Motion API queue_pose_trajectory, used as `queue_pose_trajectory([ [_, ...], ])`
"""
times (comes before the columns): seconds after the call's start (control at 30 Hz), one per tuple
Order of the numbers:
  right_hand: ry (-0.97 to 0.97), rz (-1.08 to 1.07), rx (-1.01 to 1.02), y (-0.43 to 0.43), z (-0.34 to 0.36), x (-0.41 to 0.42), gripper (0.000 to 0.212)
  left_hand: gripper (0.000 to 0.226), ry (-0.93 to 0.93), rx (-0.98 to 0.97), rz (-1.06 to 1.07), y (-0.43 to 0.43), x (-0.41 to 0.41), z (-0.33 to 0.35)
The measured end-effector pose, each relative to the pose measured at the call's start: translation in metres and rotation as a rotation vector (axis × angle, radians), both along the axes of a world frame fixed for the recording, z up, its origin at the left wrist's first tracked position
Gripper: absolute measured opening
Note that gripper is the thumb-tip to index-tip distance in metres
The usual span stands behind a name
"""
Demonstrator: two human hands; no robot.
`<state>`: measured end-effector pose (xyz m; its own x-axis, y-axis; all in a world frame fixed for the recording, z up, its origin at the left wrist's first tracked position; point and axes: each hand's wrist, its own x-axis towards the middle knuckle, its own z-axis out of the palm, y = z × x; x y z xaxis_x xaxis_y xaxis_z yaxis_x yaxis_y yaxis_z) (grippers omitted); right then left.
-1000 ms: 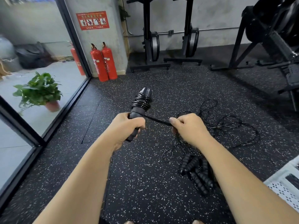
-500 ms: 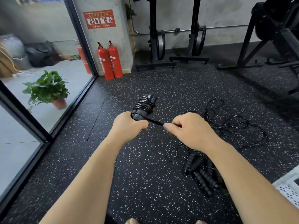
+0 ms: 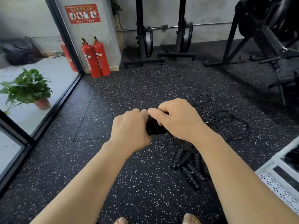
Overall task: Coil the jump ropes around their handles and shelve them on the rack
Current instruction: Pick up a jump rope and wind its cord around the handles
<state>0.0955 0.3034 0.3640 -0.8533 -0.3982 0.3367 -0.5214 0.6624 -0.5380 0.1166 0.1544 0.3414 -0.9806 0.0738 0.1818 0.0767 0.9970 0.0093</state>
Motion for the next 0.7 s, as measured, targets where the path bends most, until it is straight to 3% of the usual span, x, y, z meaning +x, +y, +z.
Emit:
queue_pose_trajectory([
  [0.17, -0.038, -0.015, 0.026, 0.013, -0.005, -0.016, 0.061, 0.029, -0.052, -0.094, -0.298, 0.005, 0.004, 0.005],
  [0.33, -0.275, 0.101, -0.135, 0.022, -0.008, -0.018, 0.058, 0.022, -0.047, 0.128, -0.517, -0.003, 0.006, 0.0],
  [0.43, -0.409, 0.131, -0.238, 0.024, -0.009, -0.015, 0.055, 0.027, -0.083, 0.244, -0.54, -0.006, 0.007, -0.004],
  [0.7, -0.642, 0.004, -0.276, 0.027, -0.016, -0.022, 0.055, 0.02, -0.042, 0.467, -0.581, 0.001, 0.012, 0.006],
])
